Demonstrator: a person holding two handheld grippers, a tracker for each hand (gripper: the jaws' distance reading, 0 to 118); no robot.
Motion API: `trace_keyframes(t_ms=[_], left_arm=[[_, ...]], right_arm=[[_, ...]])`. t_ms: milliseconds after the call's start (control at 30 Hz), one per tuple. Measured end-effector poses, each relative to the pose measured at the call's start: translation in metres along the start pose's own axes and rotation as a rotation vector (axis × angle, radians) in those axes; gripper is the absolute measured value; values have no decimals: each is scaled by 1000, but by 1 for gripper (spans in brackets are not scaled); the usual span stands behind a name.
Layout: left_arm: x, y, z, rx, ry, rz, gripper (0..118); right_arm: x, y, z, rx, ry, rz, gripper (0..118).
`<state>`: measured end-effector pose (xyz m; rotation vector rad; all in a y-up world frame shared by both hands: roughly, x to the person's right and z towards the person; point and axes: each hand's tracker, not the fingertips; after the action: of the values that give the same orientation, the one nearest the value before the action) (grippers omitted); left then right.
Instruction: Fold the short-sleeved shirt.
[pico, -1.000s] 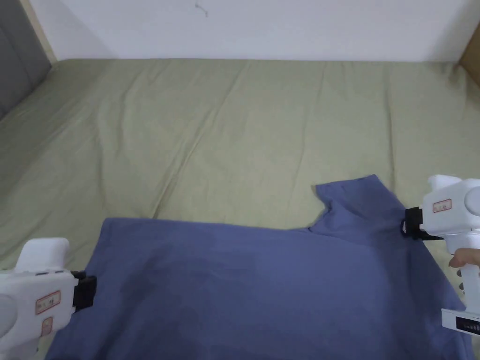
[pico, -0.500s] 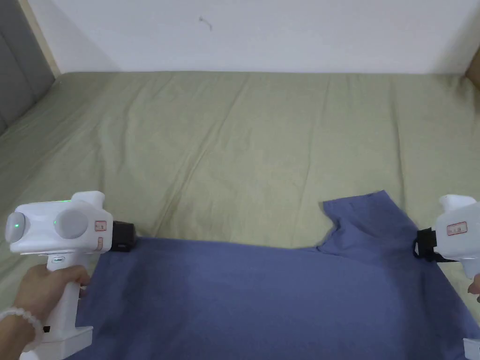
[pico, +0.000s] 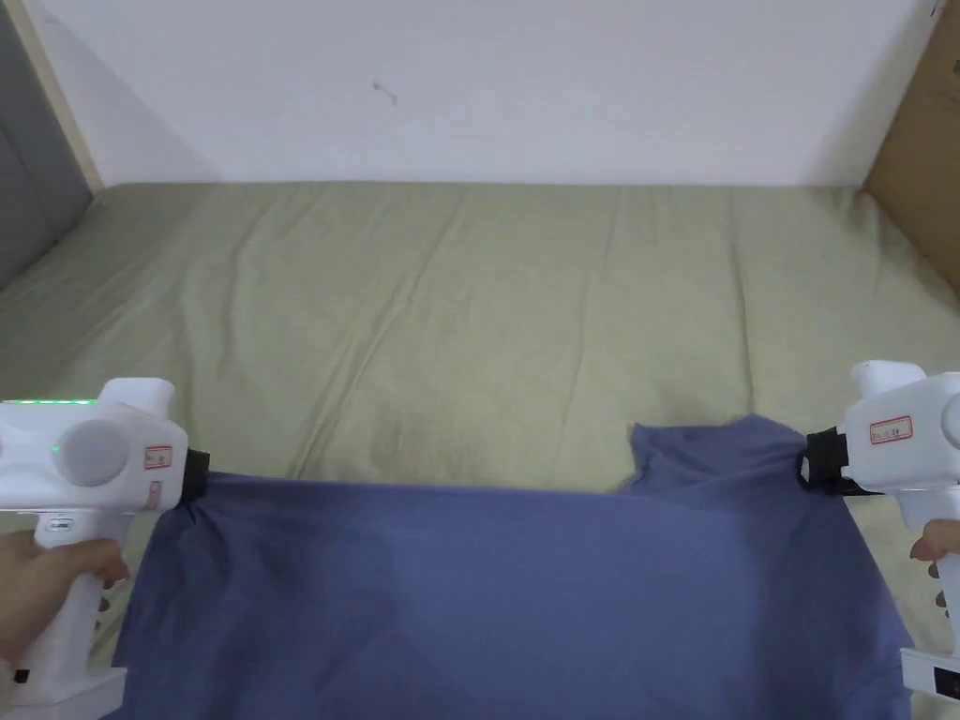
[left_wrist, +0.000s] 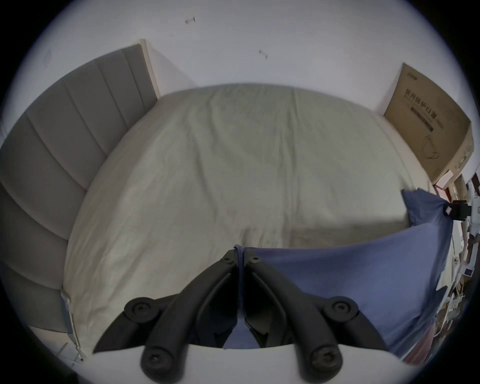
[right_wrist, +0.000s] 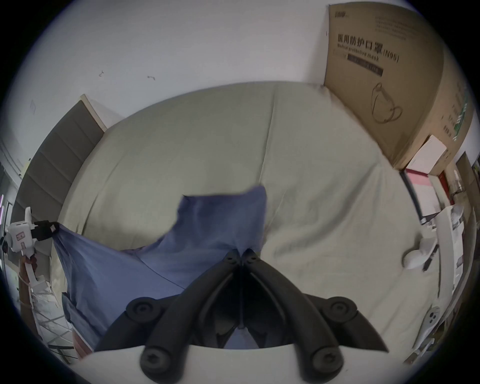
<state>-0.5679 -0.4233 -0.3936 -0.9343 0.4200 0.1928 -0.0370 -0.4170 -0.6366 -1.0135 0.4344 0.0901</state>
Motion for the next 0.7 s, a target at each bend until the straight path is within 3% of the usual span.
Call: trace_keyframes(t_ms=[167,333,533,700], left_arm=[[-14,-22,77,82,-19,-18,2],[-28,-78,135,103,-44,-13,2],[-32,-172,151,4,-40,-37,2],[-36,-236,124,-87,-69,53,4]], right_arm=[[-8,-19,65,62,-13,66,0],[-9,-77,133,98,-8,87,0],[4,-189,157,12,4,53,0],[8,-273,126,-108,-47,-39,0]])
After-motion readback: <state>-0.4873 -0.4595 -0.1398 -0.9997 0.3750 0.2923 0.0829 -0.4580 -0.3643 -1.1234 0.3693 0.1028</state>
